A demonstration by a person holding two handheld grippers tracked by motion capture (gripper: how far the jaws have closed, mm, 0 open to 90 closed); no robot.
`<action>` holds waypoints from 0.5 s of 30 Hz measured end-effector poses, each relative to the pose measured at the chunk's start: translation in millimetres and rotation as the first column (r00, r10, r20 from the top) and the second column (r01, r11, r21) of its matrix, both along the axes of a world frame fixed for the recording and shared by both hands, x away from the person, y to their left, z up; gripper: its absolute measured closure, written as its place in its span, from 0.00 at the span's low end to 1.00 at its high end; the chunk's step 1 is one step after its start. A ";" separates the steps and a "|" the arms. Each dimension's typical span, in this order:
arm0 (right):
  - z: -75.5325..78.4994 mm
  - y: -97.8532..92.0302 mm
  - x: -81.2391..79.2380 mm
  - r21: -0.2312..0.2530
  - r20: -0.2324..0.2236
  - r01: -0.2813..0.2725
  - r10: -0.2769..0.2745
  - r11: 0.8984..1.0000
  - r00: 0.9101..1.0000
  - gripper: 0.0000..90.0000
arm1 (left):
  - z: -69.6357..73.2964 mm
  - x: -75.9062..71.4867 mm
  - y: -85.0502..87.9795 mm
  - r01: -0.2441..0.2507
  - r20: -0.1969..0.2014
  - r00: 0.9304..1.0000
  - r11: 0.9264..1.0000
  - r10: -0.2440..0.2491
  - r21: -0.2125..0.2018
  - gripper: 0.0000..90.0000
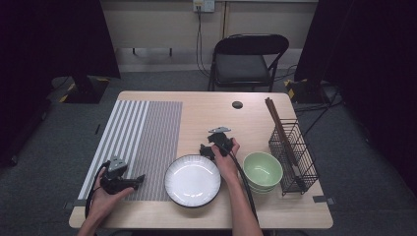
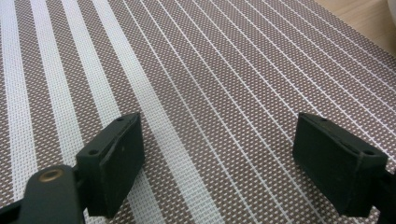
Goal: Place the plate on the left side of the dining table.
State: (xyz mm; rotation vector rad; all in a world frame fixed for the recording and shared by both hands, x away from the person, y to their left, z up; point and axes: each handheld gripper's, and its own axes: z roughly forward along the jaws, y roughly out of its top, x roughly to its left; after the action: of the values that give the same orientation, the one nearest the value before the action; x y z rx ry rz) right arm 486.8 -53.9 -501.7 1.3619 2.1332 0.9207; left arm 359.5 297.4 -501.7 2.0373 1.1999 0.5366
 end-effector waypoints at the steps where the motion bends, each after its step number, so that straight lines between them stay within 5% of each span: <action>1: 0.0 0.1 0.0 0.001 -0.001 0.001 -0.001 1.000 1.000 0.14 | 0.0 0.0 0.0 0.000 0.000 1.000 1.000 0.000 0.000 0.18; 15: 0.1 0.1 -0.2 0.000 -0.002 0.002 -0.002 1.000 1.000 0.14 | 1.2 -0.7 -0.8 -0.006 -0.003 1.000 1.000 0.006 0.007 0.19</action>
State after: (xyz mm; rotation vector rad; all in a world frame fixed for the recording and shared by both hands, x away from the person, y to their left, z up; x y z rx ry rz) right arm 486.6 -53.8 -501.7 1.3649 2.1325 0.9187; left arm 358.8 296.6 -500.5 2.0419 1.2075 0.5411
